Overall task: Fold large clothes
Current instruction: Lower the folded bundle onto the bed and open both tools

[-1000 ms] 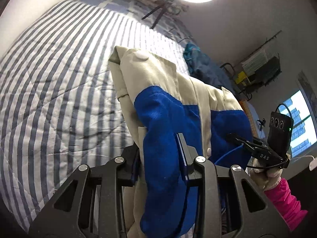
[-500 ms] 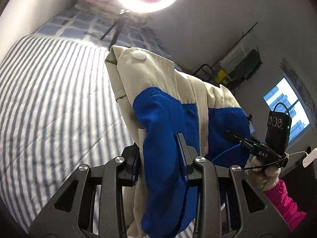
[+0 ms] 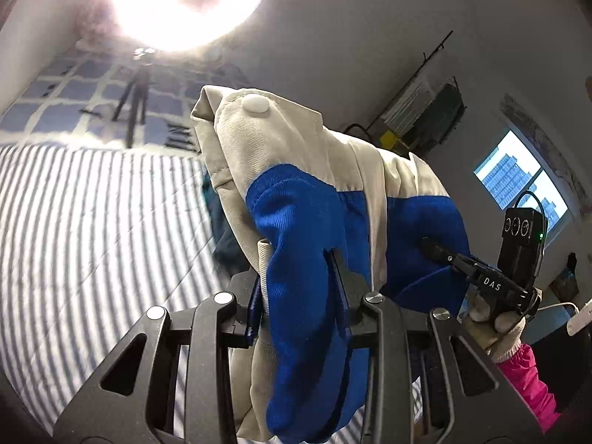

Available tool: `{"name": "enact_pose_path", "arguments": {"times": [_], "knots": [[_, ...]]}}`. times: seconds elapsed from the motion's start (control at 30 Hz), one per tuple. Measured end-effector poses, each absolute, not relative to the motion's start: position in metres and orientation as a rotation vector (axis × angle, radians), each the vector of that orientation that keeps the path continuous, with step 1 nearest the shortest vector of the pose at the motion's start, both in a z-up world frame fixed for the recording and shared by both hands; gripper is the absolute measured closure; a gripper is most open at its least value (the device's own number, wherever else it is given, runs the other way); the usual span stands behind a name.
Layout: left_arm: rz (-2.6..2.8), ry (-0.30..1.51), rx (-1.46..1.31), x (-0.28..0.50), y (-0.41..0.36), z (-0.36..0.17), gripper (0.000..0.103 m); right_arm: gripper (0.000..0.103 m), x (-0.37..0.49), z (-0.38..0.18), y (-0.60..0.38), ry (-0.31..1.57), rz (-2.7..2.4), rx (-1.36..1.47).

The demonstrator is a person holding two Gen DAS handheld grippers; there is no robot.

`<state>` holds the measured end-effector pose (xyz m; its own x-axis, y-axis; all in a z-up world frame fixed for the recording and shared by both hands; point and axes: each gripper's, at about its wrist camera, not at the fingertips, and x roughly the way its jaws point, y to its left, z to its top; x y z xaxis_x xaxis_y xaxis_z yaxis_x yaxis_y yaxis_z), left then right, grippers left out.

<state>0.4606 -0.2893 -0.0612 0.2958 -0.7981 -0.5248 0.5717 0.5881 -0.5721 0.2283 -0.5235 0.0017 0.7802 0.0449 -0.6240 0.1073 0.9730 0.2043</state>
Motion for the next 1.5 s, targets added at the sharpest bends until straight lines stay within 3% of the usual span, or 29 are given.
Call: {"name": "enact_pose_path", "arguments": {"times": [0.37,1.1,1.23,1.37,1.5], "knots": [[-0.951,0.859,-0.257,0.518,-0.374,-0.067,0.072,0.077,0.277,-0.002,-0.585,0.644,-0.102,0.238],[-0.822,0.946,-0.137,0.607,-0.436,-0.163,0.071,0.076,0.354,-0.077,-0.645,0.733,-0.125,0.246],[-0.782,0.971,-0.152,0.616,-0.433,-0.181,0.056,0.066,0.364,-0.094,-0.663,0.802,-0.192,0.237],[-0.737,0.948,-0.097,0.616,-0.435,-0.188,0.04,0.046,0.36,-0.099,-0.678,0.802,-0.282,0.238],[-0.708,0.938,-0.036,0.613,-0.439,-0.186,0.033,0.044,0.363,-0.099,-0.675,0.81,-0.305,0.188]]}}
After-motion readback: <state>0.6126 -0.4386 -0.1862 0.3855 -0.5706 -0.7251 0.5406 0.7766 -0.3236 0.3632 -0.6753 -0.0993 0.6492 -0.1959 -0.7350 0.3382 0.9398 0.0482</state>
